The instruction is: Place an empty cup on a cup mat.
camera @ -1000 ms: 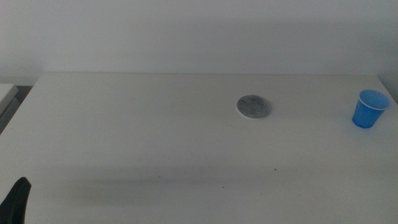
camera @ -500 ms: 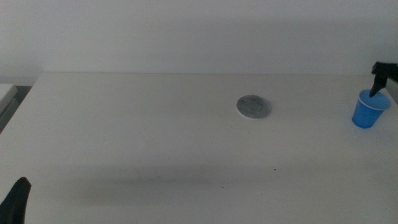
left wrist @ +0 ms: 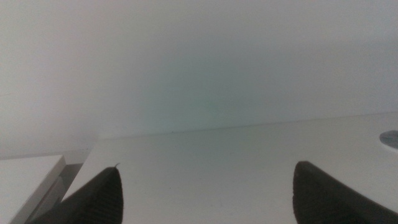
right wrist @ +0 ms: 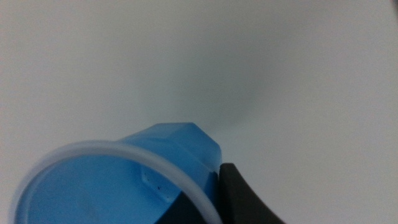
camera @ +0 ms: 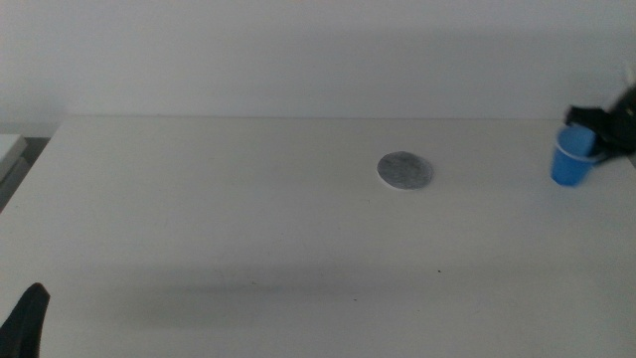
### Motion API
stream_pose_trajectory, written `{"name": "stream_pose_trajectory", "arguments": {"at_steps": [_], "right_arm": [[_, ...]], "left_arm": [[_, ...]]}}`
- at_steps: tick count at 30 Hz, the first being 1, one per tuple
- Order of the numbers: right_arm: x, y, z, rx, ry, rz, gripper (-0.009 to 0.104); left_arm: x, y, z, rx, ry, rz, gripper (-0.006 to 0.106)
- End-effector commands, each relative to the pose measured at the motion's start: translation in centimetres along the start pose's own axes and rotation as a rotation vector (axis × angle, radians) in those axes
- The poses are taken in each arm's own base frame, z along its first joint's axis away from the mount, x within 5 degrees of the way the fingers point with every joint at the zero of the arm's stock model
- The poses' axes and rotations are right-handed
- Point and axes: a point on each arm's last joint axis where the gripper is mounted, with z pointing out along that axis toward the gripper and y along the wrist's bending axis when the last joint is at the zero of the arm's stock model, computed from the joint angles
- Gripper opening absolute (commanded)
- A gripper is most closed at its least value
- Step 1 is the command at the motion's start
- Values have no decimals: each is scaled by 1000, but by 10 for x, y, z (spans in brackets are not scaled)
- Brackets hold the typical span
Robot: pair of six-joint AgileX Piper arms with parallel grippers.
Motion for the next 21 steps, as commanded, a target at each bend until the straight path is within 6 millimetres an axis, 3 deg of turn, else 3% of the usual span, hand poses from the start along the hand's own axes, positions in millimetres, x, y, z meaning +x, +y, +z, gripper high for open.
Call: {"name": "stream_pose_trajectory", "arguments": {"at_steps": [1,6,11,16,21], "right_arm": [[-1,33,-29,-27,-72,-75,1],[5,108,-54,-47,-139,-215,1],[20,181,-52,-92,-148,-345,1],[32,221,-32,-113,-141,-418,1],[35,229,-2,-106,-87,-399,1]], "left_arm": [[-1,0,0,2,-10,-3,94],[-1,0,0,2,-10,-3,94],[-1,0,0,2,-10,-3,94],[-1,0,0,2,-10,-3,94],[-1,0,0,2,-10,-3,94]]}}
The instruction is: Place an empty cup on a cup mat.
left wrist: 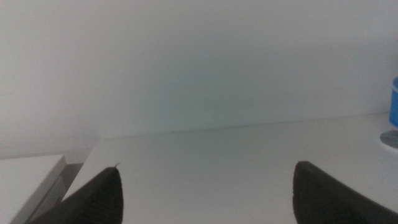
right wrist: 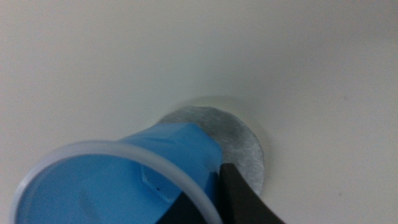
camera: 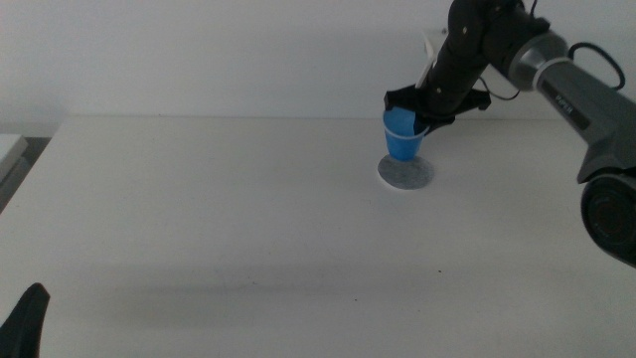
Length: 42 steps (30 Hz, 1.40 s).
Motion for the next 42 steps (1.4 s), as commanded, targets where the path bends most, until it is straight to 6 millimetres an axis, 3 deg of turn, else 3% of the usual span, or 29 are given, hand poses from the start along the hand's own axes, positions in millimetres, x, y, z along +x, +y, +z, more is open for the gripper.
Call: {"name": "stream_pose_trajectory", "arguments": {"at_steps": [1,4,12,15,20,23,27,30,34,38,42], "right_arm": [[1,-3,6,20,21,10,1],[4,-5,18,28,47,12,1],[5,-5,22,32,55,12,2],[5,-6,22,41,53,8,19],[4,-5,20,35,49,8,59],[2,-3,10,10,37,-19,76],[-8,-2,-36,-28,-47,-55,81],[-17,-15,-96,-53,-157,-35,81],[-18,-48,-191,-81,-333,-30,81],[0,-89,-273,-71,-477,16,81],[37,-115,-306,-4,-476,64,81]], "left_arm": [[-1,0,0,2,-10,-3,94],[-1,0,0,2,-10,-3,94],[-1,0,0,2,-10,-3,94],[-1,0,0,2,-10,-3,94],[-1,0,0,2,-10,-3,94],[-1,0,0,2,-10,-3,94],[-1,0,0,2,-10,-3,94],[-1,0,0,2,-10,-3,94],[-1,0,0,2,-10,-3,94],[-1,0,0,2,-10,-3,94],[-1,0,0,2,-10,-3,94]]}}
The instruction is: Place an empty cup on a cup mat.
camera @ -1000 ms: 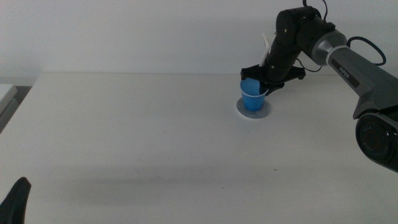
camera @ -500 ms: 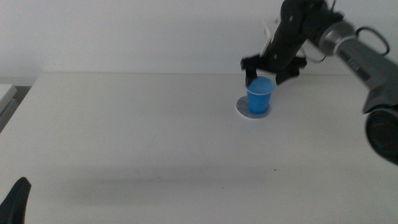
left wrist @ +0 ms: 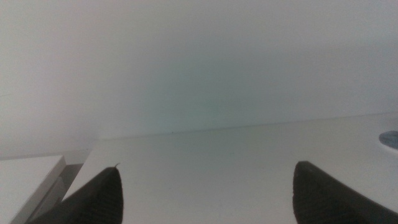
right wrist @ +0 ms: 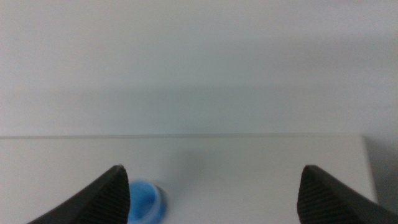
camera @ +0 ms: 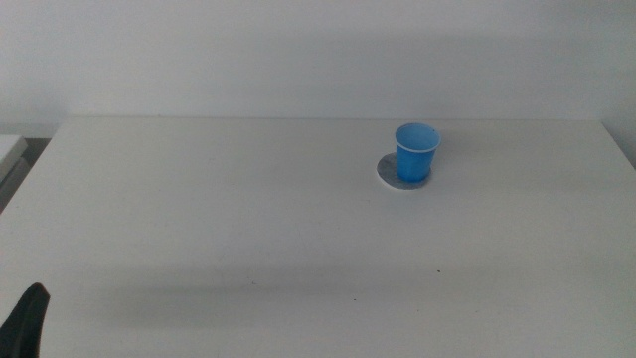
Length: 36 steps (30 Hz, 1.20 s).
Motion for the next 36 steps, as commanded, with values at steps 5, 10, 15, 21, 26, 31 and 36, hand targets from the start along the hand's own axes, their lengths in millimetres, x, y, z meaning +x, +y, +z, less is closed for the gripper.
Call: {"name": "stream_pose_trajectory", "arguments": {"at_steps": [5,10,15,21,26,31,36], "right_arm": [[65,-14,-45,89,-100,-70,81],[131,-15,-63,82,-263,-36,81],[198,-18,-77,98,-352,-43,81],[250,-19,-92,95,-384,-37,81],[279,-19,-100,87,-409,-24,81],[312,-23,-103,115,-422,-47,81],[362,-29,-87,124,-405,-56,81]], "left_arm": [[-1,0,0,2,-10,-3,94],[-1,0,0,2,-10,-3,94],[-1,0,0,2,-10,-3,94],[-1,0,0,2,-10,-3,94],[-1,0,0,2,-10,-3,94],[-1,0,0,2,-10,-3,94],[-1,0,0,2,-10,-3,94]]}}
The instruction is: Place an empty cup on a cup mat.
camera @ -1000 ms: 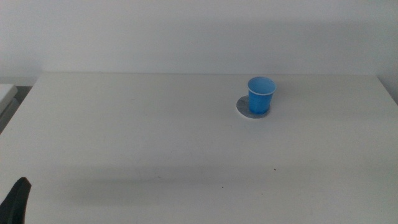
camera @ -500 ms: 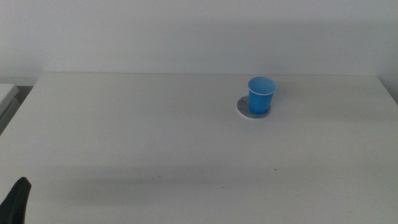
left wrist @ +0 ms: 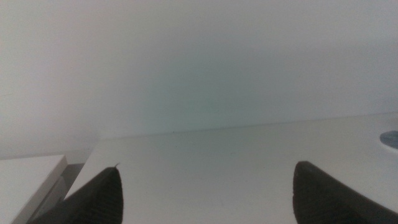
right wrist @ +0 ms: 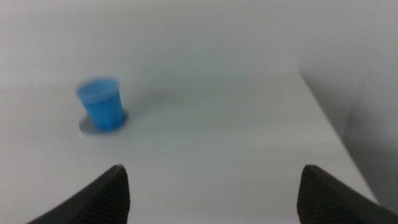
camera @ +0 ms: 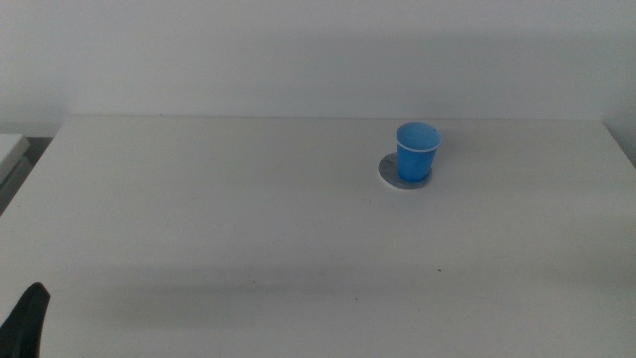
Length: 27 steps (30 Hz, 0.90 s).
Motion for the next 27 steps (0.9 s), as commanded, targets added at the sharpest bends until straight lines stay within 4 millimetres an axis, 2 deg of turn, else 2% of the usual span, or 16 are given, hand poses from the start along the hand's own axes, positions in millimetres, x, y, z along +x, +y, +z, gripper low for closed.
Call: {"name": "stream_pose_trajectory", "arguments": {"at_steps": [1,8,11,17,27], "right_arm": [[24,-2,0,13,-4,-18,81],[82,-4,-1,-5,-2,-23,81],[84,-4,-7,-8,-46,-23,81],[72,-4,-9,-4,-190,-33,81],[70,-4,-10,-5,-209,-33,81]], "left_arm": [[-1,0,0,2,-10,-3,94],[-1,0,0,2,-10,-3,94],[-1,0,0,2,-10,-3,94],[-1,0,0,2,-10,-3,94],[-1,0,0,2,-10,-3,94]]}}
